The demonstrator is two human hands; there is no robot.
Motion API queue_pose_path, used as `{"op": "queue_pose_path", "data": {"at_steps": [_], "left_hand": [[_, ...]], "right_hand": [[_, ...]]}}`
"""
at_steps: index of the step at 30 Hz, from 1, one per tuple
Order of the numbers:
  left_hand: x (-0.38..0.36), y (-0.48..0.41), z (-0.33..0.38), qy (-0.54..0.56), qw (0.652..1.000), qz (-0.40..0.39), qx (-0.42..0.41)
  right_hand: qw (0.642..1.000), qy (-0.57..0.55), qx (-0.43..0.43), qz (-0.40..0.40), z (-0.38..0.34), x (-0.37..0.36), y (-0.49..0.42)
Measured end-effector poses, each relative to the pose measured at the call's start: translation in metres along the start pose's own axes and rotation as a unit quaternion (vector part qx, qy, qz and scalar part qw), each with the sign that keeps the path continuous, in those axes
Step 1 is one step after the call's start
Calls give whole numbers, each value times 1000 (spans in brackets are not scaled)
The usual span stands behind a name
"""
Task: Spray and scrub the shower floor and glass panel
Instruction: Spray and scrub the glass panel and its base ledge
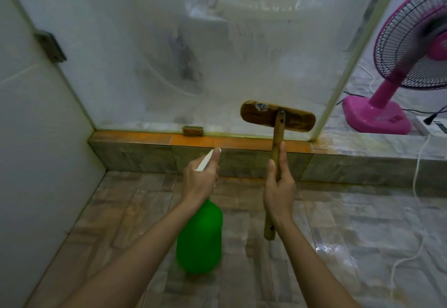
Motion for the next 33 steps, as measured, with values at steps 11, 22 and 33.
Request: {"op": "queue_pose_path", "data": {"at_steps": [11, 22, 33], "left_hand": [[-38, -4, 22, -33, 997, -53, -49], [-88, -5, 44, -15, 992, -124, -21], [-39, -15, 20, 28, 998, -57, 14]], "right_hand": [[999, -6, -28, -27, -2, 29, -5], [998, 52, -31, -31, -6, 67, -24], [995, 47, -73, -46, 4, 47, -11]]}}
Point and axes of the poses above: each hand's wrist, its own y-axis away from the middle knuckle, its own x-axis out of the back of the hand, z = x × y, the point moved 1 cm from there along -y, towards the middle knuckle, and after that the axes turned 14 degrees about -y, right-handed, at the moved point
